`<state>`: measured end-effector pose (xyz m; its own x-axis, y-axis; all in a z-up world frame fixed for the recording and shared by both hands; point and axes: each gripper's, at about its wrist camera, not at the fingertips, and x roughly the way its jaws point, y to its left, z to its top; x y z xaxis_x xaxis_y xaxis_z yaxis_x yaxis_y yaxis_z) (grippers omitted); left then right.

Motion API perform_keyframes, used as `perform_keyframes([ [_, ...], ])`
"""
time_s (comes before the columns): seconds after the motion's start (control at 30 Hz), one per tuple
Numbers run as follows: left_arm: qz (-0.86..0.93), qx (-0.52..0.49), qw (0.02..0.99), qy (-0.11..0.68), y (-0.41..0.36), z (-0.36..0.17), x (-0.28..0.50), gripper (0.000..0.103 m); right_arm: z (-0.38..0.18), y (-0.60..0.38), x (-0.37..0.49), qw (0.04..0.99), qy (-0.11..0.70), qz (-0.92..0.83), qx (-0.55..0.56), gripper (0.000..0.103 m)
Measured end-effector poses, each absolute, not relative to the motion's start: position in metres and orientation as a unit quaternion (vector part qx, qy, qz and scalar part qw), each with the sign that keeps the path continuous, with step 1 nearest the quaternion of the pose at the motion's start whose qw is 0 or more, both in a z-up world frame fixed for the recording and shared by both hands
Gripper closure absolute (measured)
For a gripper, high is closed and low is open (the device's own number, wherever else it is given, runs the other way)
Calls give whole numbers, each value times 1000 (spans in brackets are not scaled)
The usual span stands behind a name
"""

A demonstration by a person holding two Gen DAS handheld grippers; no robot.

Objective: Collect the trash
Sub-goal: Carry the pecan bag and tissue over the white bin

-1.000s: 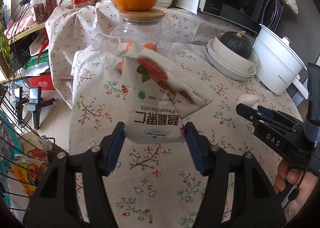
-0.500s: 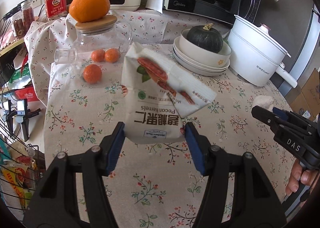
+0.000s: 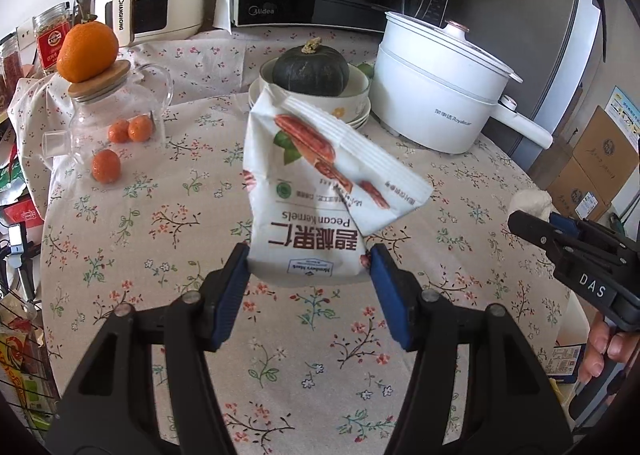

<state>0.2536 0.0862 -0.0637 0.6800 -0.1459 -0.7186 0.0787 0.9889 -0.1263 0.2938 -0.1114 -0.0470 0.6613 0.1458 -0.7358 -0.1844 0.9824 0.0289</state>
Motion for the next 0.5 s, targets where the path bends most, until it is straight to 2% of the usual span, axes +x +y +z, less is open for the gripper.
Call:
perform_keyframes([
  [0.5, -130, 4, 911, 391, -8, -56, 236, 41, -29, -211, 246, 915, 403, 27, 3, 71],
])
